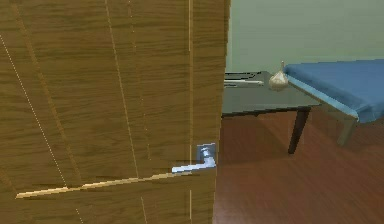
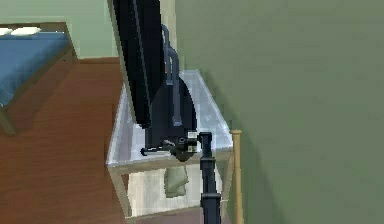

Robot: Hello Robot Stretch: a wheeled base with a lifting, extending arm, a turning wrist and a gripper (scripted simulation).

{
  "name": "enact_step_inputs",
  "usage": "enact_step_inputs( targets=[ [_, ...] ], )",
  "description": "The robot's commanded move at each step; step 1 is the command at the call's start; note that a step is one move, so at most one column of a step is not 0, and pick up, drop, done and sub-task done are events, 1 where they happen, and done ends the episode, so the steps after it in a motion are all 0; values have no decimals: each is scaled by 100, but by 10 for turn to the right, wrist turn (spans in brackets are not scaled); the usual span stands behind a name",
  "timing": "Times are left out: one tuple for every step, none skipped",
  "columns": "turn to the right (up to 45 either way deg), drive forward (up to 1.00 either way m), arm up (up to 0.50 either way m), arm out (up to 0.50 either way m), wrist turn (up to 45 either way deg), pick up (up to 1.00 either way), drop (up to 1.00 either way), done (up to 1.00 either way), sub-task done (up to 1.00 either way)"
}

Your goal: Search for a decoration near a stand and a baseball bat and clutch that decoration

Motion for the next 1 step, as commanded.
enact_step_inputs(
  targets=[
    [0, 0, 0, 0, 300, 0, 0, 0, 0]
  ],
)
